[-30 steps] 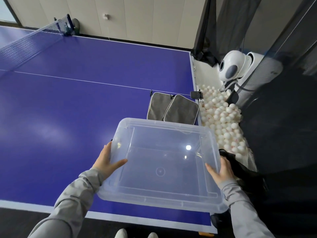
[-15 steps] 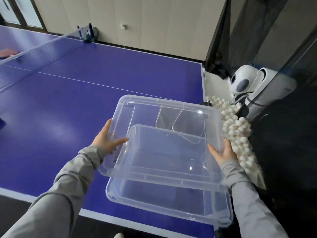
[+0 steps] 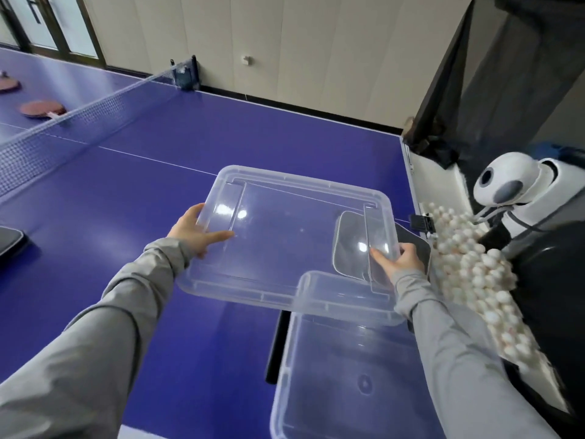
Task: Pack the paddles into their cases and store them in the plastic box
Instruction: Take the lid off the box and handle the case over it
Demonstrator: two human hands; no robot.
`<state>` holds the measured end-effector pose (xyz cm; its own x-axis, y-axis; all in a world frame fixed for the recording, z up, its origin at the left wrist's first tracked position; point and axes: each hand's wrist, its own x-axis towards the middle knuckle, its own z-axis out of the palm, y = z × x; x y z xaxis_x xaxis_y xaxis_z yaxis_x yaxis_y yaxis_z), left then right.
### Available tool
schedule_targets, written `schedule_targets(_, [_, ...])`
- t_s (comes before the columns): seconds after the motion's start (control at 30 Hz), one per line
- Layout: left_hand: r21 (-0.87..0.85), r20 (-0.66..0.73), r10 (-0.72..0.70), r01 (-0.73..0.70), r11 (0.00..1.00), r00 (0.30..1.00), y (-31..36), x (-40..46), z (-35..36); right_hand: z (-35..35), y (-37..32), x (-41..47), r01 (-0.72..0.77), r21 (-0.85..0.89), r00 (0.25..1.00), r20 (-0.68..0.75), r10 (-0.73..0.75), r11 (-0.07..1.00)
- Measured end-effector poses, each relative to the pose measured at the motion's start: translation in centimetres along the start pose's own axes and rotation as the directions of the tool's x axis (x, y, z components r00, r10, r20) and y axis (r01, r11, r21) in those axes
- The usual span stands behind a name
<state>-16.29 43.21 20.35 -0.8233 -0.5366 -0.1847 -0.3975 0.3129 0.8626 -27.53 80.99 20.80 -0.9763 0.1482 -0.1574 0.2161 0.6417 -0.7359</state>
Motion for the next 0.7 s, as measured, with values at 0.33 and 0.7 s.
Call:
schedule_targets(0.33, [0.203,0.078,-0.01,-0.006,0.979,0.997,-3.5,16.9,-9.3,14.2,-10.5,3.2,-0.046,0.008,0.999,0.007,0.046,0.999])
schedule_targets(0.7, [0.227,0.196,-0.114,0.068,0.971,0.974,-9.1,27.5,-5.9,24.6,-9.0,9.6,-0.179,-0.11,0.977,0.098,0.19,0.978])
